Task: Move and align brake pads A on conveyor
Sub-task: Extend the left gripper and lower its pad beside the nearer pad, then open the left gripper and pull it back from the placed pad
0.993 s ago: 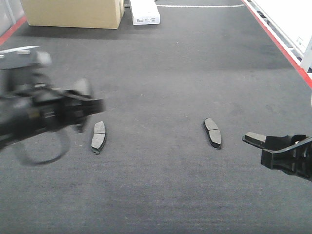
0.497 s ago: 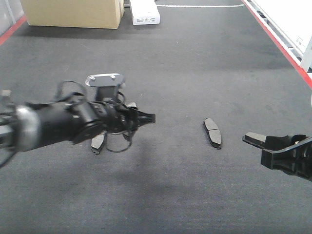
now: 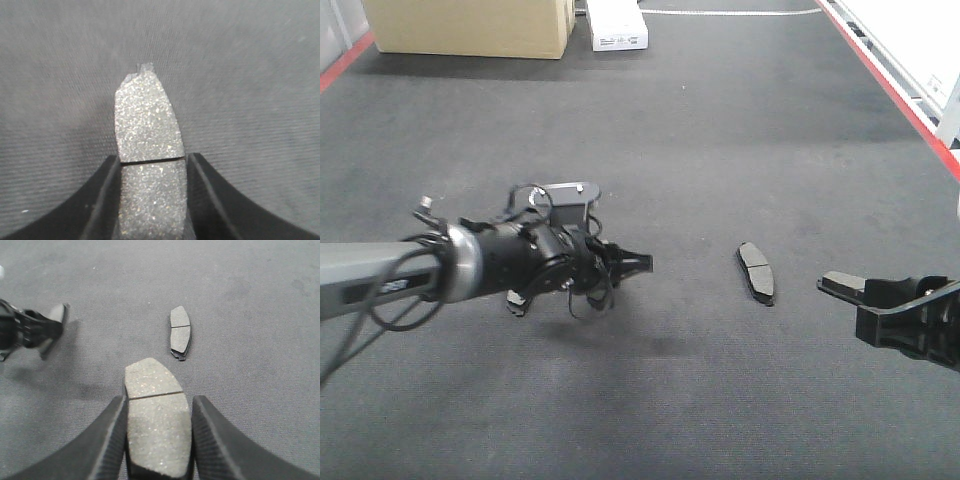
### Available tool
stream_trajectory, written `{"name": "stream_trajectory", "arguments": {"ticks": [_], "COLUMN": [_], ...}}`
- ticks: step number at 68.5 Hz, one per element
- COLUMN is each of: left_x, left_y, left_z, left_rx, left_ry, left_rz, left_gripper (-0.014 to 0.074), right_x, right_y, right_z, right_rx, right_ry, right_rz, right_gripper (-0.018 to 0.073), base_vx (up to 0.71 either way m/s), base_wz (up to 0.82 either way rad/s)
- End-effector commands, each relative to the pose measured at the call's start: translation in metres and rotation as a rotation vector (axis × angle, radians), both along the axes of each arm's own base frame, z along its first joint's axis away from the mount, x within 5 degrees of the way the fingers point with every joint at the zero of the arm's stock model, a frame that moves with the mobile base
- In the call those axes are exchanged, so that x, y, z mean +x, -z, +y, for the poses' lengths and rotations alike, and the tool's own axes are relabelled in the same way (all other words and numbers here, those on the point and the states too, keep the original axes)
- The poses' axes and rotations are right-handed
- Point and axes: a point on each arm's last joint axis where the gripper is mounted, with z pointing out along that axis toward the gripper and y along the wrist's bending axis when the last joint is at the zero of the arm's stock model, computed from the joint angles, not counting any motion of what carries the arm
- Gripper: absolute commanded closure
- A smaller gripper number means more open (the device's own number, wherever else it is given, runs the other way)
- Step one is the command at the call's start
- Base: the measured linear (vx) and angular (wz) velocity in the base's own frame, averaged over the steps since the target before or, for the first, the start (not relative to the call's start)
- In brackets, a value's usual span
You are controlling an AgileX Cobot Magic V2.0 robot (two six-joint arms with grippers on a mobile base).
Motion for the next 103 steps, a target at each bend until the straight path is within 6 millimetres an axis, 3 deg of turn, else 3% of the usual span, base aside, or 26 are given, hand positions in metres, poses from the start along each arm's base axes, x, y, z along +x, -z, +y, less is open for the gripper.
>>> {"name": "stream_trajectory", "arguments": {"ticks": [1, 24, 42, 52, 61, 71, 80, 94, 103], "left_x": [0.007, 0.012, 0.019, 0.015, 0.002, -0.021, -0.047, -0.093, -0.124], "left_y": [-0.03, -0.026, -0.031, -0.058, -0.097, -0.135, -0.166, -0.188, -0.196], "left_z": [-0.008, -0.008, 0.006, 0.011, 0.016, 0.023, 0.026, 0.029, 0.048], "left_rx": [-0.077, -0.132, -0.131, -0.122, -0.05, 0.116, 0.238, 0.258, 0.233], "left_ry": [0.014, 0.002, -0.04, -0.022, 0.014, 0.024, 0.014, 0.07, 0.092], "left_rz": [-0.09, -0.105, -0.106, -0.164, -0.244, -0.301, -0.341, -0.394, -0.414], "left_gripper": [0.04, 0.0259, 0.0128, 0.007, 0.0076, 0.0134, 0.0241, 0.0462, 0.0606], "right_x": [0.002, 0.002, 0.002, 0.002, 0.002, 0.002, 0.002, 0.002, 0.002], "right_y": [-0.017, -0.017, -0.017, -0.017, -0.017, -0.017, -0.017, -0.017, -0.017], "right_z": [0.001, 0.001, 0.002, 0.002, 0.002, 0.002, 0.002, 0.002, 0.002], "right_rx": [0.017, 0.017, 0.018, 0.018, 0.018, 0.018, 0.018, 0.018, 0.018], "right_ry": [-0.03, -0.03, -0.03, -0.03, -0.03, -0.03, -0.03, -0.03, -0.03], "right_rz": [-0.109, -0.109, -0.109, -0.109, -0.109, -0.109, -0.109, -0.11, -0.11], "right_gripper": [0.0482, 0.0482, 0.0482, 0.0482, 0.0482, 0.0482, 0.0482, 0.0482, 0.0482], "base_vx": [0.0, 0.0, 0.0, 0.0, 0.0, 0.0, 0.0, 0.0, 0.0], "base_wz": [0.0, 0.0, 0.0, 0.0, 0.0, 0.0, 0.0, 0.0, 0.0]}}
